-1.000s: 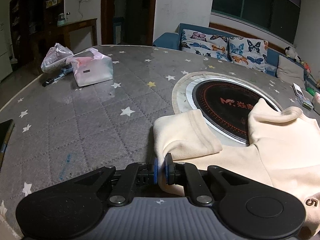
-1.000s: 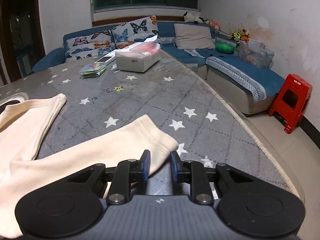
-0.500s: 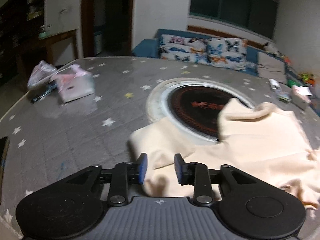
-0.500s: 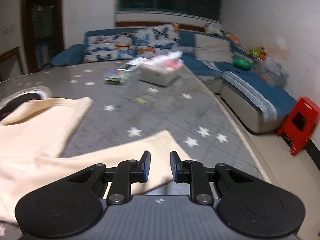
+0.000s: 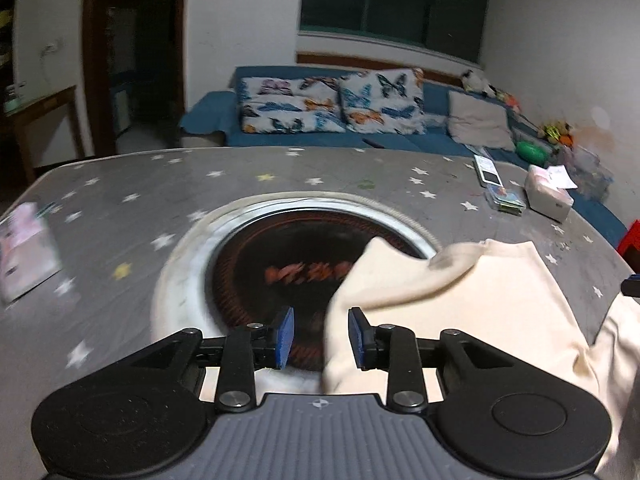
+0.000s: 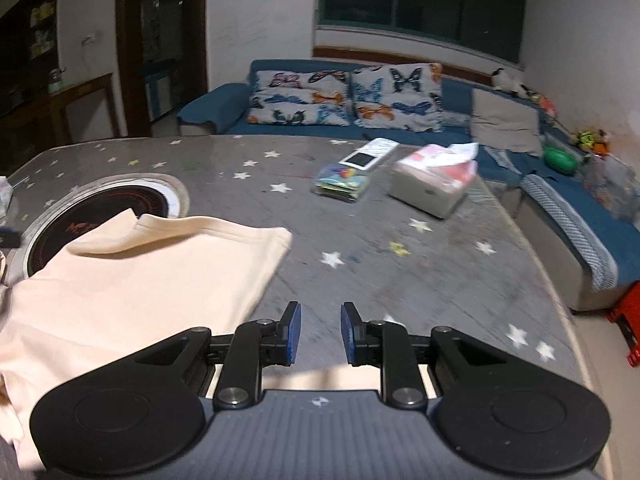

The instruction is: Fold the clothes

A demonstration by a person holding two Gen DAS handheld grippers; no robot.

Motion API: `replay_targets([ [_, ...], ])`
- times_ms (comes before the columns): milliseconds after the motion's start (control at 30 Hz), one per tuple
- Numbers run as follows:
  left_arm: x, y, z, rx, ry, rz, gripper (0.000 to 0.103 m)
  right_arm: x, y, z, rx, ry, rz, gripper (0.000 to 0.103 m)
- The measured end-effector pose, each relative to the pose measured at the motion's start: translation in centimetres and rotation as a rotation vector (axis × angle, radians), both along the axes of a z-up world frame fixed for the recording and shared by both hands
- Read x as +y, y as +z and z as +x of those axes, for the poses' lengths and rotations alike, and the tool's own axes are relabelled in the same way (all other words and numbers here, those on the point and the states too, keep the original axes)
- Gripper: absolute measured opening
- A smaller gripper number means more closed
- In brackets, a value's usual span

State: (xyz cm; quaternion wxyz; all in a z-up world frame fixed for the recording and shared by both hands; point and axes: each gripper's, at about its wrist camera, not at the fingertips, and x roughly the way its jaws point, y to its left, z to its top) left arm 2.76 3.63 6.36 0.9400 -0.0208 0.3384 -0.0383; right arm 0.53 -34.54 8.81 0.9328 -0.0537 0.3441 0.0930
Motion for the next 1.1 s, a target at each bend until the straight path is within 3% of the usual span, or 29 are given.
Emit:
replay_targets([
  [333,-3.2,-3.3,9.3,0.084,-0.057,0.063,0.038,2.8,-1.6,5.6,0.063,0.049,0.037,0.021],
  [567,-3.9,-4.4,10.9,0.091,-0.098,0.077,0.038,3.3,-2.8,7.7,0.093,0.049,0.042,0.021],
  [600,-4.0,-4.5,11.0,0.088,-0.105,0.08,0.036,3.4,-2.9,8.0,0.096,0.047,0.044,0.021],
  [700,-4.3,-4.6,11.3,0.079,-0.125,0.089,0.01,3.4,-3.4,8.8,0.109,0.042,0.052,0.021],
  [833,-4.4,-4.6,11.5,0.048,-0.112,0.128,0.005,3.8,-4.0,9.9,0.127,0.042,0.059,0.021],
  [1100,-2.0,-4.3,12.4,0.039,-0.034,0.112,0.004,5.3,-4.9,12.1,0.135,0.062,0.049,0.017],
])
